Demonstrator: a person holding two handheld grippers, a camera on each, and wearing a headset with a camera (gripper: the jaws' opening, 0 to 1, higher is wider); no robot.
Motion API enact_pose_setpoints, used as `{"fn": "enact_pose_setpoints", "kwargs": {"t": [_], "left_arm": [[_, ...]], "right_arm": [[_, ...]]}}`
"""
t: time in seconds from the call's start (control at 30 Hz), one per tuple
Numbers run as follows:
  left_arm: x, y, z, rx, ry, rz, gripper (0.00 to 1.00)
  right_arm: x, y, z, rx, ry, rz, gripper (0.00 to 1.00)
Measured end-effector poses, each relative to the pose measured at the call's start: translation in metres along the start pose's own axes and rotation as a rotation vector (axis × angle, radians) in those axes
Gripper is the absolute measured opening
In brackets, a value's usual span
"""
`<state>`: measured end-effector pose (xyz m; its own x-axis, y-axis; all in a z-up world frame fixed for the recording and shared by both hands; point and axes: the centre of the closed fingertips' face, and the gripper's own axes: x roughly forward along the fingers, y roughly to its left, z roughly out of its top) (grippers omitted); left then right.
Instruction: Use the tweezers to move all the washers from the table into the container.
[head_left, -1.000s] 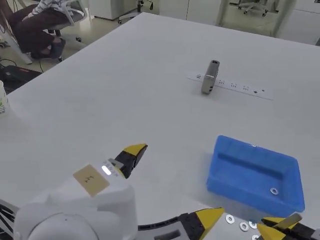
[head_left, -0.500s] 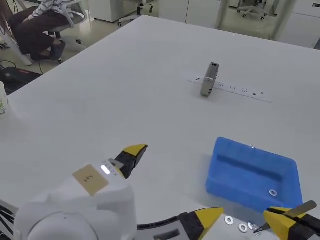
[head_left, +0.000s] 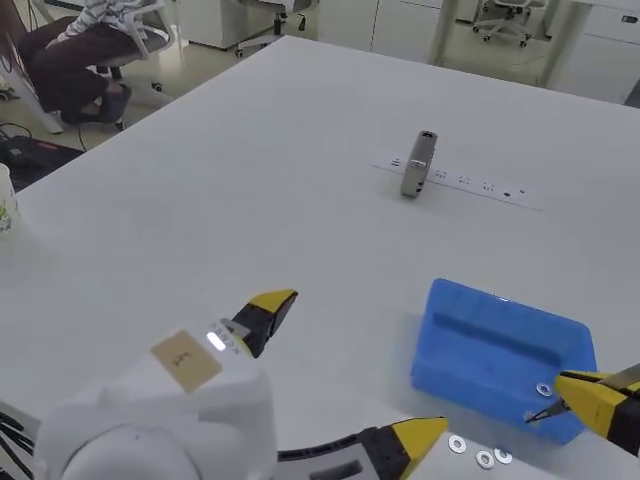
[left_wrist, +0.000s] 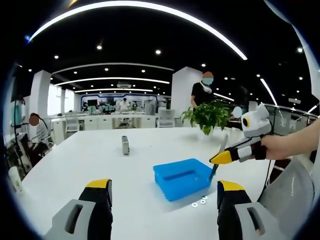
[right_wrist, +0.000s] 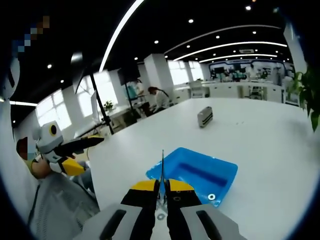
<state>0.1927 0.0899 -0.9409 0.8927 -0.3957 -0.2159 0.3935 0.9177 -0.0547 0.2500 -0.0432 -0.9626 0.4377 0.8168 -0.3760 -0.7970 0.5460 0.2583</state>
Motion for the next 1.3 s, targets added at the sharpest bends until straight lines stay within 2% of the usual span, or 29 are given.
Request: {"fn": "enact_pose_setpoints", "kwargs": {"t": [0.2, 0.37, 0.6, 0.87, 1.3], "left_arm": [[0.000, 0.002, 0.000, -0.001, -0.003, 0.005, 0.88], [0.000, 0.001, 0.000, 0.000, -0.001, 0.002, 0.88], [-0.001, -0.002, -0.001, 0.005, 0.004, -0.010, 0.87], [-0.001, -0.003, -0.001, 0.008, 0.007, -0.009, 0.87], [-0.001, -0.001, -0.004, 0.010, 0.017, -0.002, 0.87]], "right_arm": [[0.002, -0.010, 0.010, 0.021, -0.016, -0.001, 0.03], [0.006, -0.019, 0.011, 0.034, -0.004, 0.002, 0.03], [0.011, -0.036, 0.009, 0.093, -0.005, -0.010, 0.03], [0.023, -0.054, -0.001, 0.145, 0.022, -0.022, 0.03], [0.041, -0.072, -0.012, 0.122, 0.073, -0.050, 0.03]]}}
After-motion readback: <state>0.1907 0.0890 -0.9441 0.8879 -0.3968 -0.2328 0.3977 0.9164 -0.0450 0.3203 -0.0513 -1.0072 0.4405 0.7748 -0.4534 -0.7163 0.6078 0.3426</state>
